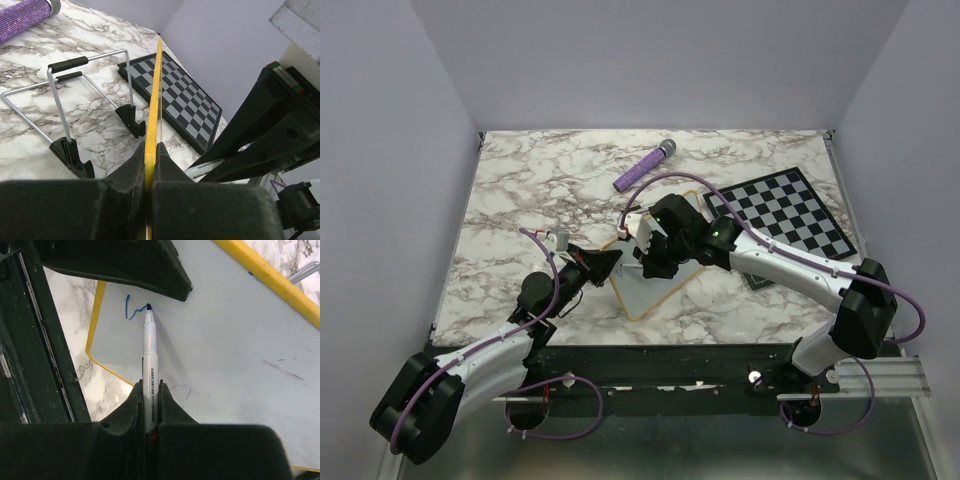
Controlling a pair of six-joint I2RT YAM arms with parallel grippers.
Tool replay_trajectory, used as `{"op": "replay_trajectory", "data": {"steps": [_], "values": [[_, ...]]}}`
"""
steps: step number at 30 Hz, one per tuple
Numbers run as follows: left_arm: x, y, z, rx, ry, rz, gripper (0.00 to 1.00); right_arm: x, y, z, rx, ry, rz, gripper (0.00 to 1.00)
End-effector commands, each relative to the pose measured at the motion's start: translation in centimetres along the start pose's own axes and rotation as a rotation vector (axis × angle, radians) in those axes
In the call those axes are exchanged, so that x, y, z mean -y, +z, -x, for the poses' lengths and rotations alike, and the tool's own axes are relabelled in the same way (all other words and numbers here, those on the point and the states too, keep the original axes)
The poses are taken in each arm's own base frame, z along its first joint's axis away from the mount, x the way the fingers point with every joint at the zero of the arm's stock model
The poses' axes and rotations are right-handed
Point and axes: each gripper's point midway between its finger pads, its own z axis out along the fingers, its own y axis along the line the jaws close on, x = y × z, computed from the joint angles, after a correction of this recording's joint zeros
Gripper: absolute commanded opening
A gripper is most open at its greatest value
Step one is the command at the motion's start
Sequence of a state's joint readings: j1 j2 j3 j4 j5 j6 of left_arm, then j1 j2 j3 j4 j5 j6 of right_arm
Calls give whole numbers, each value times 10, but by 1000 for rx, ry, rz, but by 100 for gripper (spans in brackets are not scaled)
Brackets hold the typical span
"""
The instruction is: Write a sentence on the whiteboard
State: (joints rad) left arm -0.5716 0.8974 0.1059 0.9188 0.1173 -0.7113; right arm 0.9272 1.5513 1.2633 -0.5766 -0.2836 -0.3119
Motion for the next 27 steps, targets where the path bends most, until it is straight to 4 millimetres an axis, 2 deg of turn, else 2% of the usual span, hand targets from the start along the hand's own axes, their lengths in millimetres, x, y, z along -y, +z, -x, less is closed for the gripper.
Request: {"op": "replay_trajectory", "data": {"steps": [1, 11, 27], "values": [[4, -1, 7, 39, 28, -20, 0, 15, -5, 13, 25, 13, -60, 0], [4, -1, 7, 40, 26, -23, 0, 15, -3, 7, 17, 19, -51, 1], [3, -2, 7, 43, 29, -19, 0, -7, 5, -26, -42, 15, 46, 1]]}}
